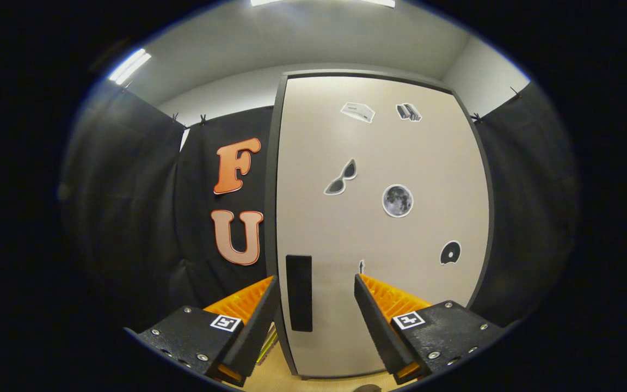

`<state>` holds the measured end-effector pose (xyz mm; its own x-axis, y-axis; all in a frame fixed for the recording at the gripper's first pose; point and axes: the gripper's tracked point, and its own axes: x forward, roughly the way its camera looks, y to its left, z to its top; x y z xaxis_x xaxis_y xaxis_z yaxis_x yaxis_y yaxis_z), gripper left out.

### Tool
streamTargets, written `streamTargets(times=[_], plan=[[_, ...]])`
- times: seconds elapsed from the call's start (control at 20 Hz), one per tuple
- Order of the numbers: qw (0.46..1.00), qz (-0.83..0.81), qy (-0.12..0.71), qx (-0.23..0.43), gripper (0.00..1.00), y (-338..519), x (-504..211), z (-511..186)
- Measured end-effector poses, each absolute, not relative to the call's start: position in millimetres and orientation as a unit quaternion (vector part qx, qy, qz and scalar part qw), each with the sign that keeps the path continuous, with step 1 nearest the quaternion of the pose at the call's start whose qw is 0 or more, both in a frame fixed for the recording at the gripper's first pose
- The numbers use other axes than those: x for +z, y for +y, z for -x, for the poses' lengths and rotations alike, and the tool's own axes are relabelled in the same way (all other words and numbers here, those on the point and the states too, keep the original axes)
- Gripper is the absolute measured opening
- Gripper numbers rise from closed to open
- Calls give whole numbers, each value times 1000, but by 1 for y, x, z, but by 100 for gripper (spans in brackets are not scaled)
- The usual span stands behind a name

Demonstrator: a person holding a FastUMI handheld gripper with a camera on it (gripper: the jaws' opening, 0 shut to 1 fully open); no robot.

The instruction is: Open the shoe cabinet door, grab the shoes and put them into the shoe cabinet, then close the shoe cabinet door.

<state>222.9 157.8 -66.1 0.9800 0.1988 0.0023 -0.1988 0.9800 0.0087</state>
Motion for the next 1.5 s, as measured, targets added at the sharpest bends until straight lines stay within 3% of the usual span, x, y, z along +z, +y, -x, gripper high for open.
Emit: streamTargets(times=[0.45,0.8,1.5], plan=[[994,9,15,111,72,189,-94,-266],[995,17,27,94,41,192,-107,-281],[994,3,47,99,30,187,-106,-263]])
